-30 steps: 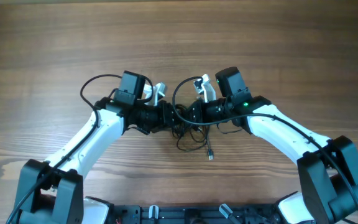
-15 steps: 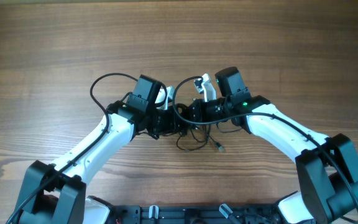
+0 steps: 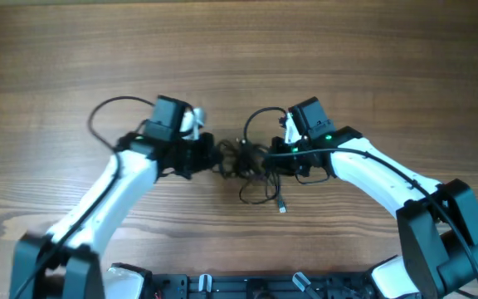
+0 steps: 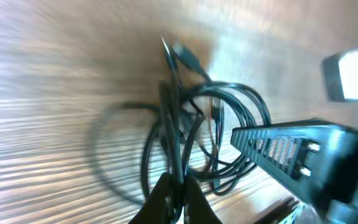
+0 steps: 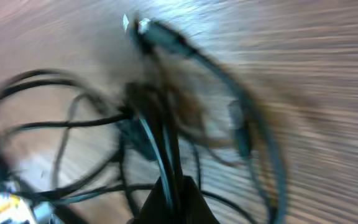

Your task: Untangle cables

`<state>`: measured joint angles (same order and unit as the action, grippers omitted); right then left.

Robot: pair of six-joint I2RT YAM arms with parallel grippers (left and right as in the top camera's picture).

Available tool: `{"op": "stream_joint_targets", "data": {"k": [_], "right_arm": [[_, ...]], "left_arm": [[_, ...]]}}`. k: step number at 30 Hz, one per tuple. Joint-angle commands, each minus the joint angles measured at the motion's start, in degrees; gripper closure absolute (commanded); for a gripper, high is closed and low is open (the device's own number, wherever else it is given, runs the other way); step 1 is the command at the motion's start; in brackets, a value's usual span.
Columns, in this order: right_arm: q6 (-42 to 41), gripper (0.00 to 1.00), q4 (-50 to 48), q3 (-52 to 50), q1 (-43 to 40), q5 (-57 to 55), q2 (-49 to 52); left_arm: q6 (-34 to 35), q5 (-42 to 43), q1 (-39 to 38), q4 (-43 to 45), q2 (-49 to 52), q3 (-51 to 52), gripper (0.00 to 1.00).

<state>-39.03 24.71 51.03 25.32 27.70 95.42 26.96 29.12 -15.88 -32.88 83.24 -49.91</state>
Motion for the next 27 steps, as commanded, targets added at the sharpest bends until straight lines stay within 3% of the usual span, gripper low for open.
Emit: {"op": "stream_joint_targets", "data": {"k": [1,8,11,12,13,14,17,19,23,27], "right_arm": [[-2.7,0.96,1.0,-0.2,-1.1,-5.8,-0.4],[-3.0,0.96,2.6,-0.2,-1.1,-7.4,-0.4],[-2.9,0.96,2.8,-0.2,-1.1,-7.4,-0.4],[-3.0,0.96,2.8,-0.2,-1.1,-7.3,-0.4],[-2.9,0.96,2.6,-0.2,-1.1,-7.3,-0.4],[-1.3,0.96,2.1,-0.2,-1.1,-6.7,-0.4],[1.8,0.96,1.3,-0.2,-1.1,-4.1,-0.4],[1.8,0.96,1.0,-0.2,-1.1,-3.1,-0.4],[8.2,0.96,-5.0,-0.2,-1.1,8.2,-0.4],[9.0,0.96,-8.1,-0.2,-1.1,13.2,-0.4]], "left_arm": [[-2.6,-2.2,5.8,-0.8,-7.3,0.2,0.96],[-2.6,-2.5,9.6,-6.0,-13.0,0.2,0.96],[-2.5,-8.5,10.7,-10.9,-13.0,0.2,0.94],[-2.5,-10.1,10.9,-11.8,-13.0,0.2,0.82],[-2.5,-10.9,11.0,-12.3,-13.0,0.2,0.62],[-2.5,-11.0,11.1,-12.9,-13.0,0.2,0.57],[-2.5,-11.0,11.1,-13.0,-13.0,0.2,0.56],[-1.0,-11.0,11.1,-12.6,-13.0,0.2,0.46],[-0.6,-7.8,9.5,-10.9,-12.9,0.2,0.38],[-1.3,-5.1,5.6,-5.8,-12.5,0.2,0.27]]}}
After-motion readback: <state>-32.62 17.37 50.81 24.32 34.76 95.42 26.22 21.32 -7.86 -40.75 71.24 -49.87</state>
